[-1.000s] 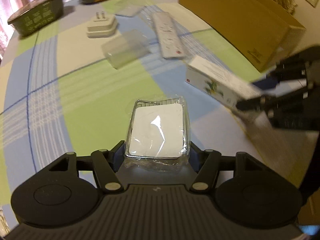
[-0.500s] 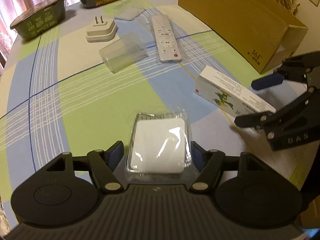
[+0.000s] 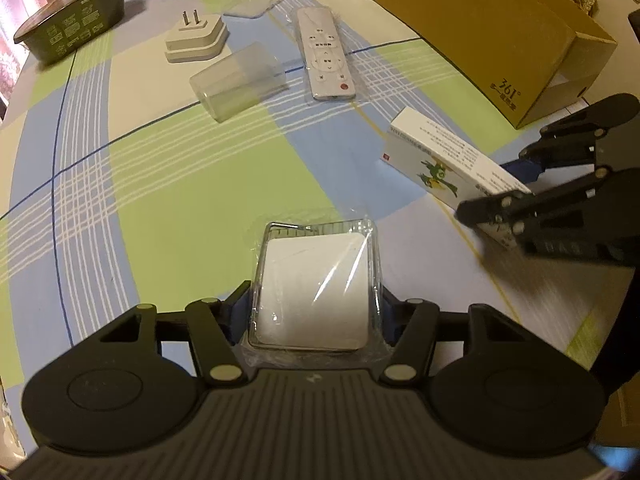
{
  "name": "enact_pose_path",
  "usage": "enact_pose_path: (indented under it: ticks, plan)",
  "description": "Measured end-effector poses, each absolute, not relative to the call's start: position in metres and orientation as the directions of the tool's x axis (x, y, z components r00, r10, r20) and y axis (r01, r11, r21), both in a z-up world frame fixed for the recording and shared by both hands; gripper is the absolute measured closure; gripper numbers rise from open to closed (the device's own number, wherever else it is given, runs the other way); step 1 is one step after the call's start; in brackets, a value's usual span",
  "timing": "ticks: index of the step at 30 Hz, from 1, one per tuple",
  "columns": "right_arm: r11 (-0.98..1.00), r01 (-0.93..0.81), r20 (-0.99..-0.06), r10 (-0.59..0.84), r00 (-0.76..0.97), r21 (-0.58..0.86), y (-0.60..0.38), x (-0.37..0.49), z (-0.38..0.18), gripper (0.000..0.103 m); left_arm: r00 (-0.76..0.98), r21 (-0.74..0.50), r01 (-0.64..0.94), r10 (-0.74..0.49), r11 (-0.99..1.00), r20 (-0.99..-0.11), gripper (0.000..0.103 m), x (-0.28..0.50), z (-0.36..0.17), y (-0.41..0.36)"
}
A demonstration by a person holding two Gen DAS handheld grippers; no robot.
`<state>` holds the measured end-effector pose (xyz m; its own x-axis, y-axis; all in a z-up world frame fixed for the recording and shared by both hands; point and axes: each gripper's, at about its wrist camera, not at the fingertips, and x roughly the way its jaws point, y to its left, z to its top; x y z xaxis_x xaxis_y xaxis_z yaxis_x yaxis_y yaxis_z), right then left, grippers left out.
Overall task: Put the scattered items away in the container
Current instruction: 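Carry the pad and medicine box with both tools over the cardboard box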
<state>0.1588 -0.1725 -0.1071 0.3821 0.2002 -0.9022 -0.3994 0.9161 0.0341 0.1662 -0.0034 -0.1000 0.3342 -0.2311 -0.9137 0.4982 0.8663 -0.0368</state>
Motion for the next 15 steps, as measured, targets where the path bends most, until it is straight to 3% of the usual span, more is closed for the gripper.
enact_pose_path:
  ticks: [15]
  plan:
    - [0.930,-0.368,-0.892,0.176,0.417,0.011,-0.192,0.130,-0.072,0.074,0.355,-0.034,0.500,-0.240,0.865,-0.903,0.047,0.135,-0.064,-0.015]
